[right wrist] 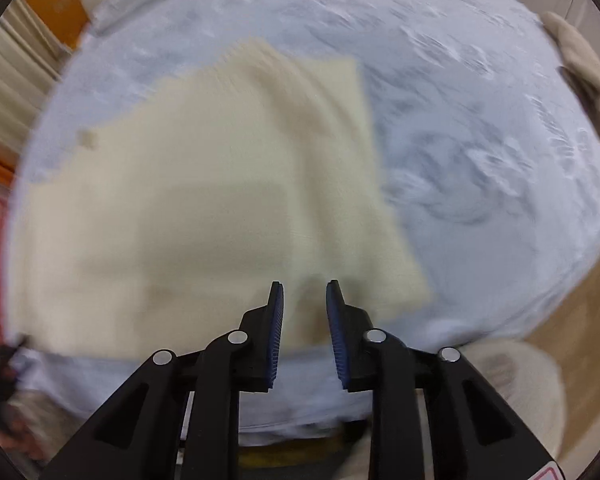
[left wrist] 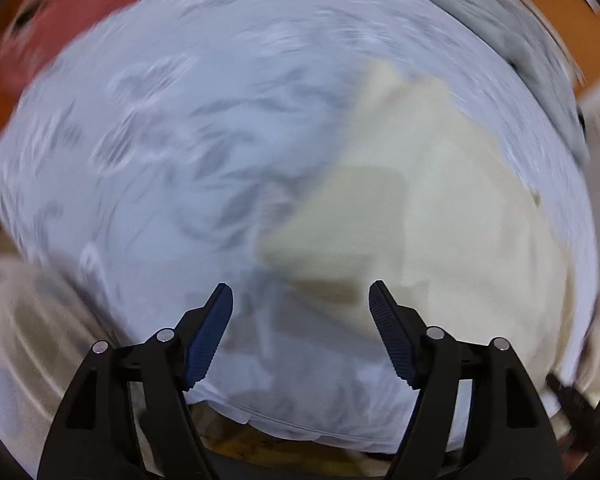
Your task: Fold small clothes
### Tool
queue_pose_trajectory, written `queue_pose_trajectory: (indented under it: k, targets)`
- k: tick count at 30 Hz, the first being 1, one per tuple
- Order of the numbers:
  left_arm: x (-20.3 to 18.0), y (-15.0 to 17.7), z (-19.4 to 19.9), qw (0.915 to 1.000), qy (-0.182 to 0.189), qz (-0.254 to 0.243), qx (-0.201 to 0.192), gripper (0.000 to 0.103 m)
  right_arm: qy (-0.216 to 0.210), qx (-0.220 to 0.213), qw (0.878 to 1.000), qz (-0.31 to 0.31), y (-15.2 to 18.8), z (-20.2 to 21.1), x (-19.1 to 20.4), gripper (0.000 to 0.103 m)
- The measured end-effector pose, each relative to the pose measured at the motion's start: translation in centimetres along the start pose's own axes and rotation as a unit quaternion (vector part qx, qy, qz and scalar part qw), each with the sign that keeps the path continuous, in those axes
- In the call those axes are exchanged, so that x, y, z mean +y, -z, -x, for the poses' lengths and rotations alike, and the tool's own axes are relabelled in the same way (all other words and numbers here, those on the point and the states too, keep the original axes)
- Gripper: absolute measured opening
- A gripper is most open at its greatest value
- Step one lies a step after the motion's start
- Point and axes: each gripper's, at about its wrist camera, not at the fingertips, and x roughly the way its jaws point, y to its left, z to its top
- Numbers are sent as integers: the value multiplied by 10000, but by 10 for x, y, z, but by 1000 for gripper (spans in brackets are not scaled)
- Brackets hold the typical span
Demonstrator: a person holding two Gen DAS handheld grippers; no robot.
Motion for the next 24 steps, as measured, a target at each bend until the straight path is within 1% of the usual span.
queue_pose_trajectory:
  k: [1, 2, 4, 6, 7, 9, 10, 11, 12, 13, 16, 18, 19, 20, 21, 23, 24]
  targets:
    - [9, -2, -4, 9994, 190, 269, 62, 68, -266, -54, 9996, 120, -4, 7, 17, 24]
    - [14, -3, -7, 9982, 366, 457, 110, 69, -373, -69, 9990, 251, -7, 11, 30, 24]
    - [17, -4, -17, 9955, 614, 690, 233, 70, -591, -134, 9954, 748, -19, 15, 77, 24]
    - [13, -5, -25, 9938, 715, 799, 278, 77, -734, -95, 9926, 960, -29, 7, 110, 23]
    - [9, -6, -26, 9938, 729, 804, 242, 82, -748, -46, 9911, 1103, -38, -2, 130, 20]
    - [4, -9, -29, 9941, 735, 770, 204, 83, -668, 80, 9893, 1295, -52, -25, 156, 19]
    - [2, -9, -30, 9942, 736, 750, 210, 84, -593, 237, 9888, 1346, -58, -42, 168, 16]
    - [-1, -11, -32, 9942, 734, 750, 219, 84, -504, 345, 9886, 1379, -65, -55, 173, 16]
    - [-3, -12, -33, 9940, 766, 748, 212, 85, -280, 552, 9874, 1460, -70, -79, 182, 17]
    - [-4, -16, -34, 9940, 784, 735, 215, 85, -140, 616, 9865, 1512, -70, -91, 187, 18]
    - [-6, -26, -40, 9936, 809, 754, 216, 86, 53, 553, 9869, 1512, -76, -102, 195, 20]
    - [-6, -28, -42, 9932, 846, 782, 187, 87, 196, 557, 9842, 1671, -76, -104, 202, 20]
    - [-9, -32, -44, 9931, 876, 766, 158, 83, 255, 527, 9822, 1786, -74, -103, 205, 21]
    - [-9, -32, -43, 9928, 948, 724, 119, 60, 309, 461, 9796, 1931, -71, -102, 207, 21]
    - [-12, -35, -45, 9916, 1093, 672, 129, 51, 317, 405, 9787, 1989, -68, -101, 208, 21]
    - [-15, -40, -44, 9888, 1274, 760, 178, 29, 278, 332, 9789, 1997, -63, -98, 208, 21]
    - [-16, -42, -41, 9869, 1386, 803, 213, 25, 223, 303, 9798, 1964, -63, -97, 206, 21]
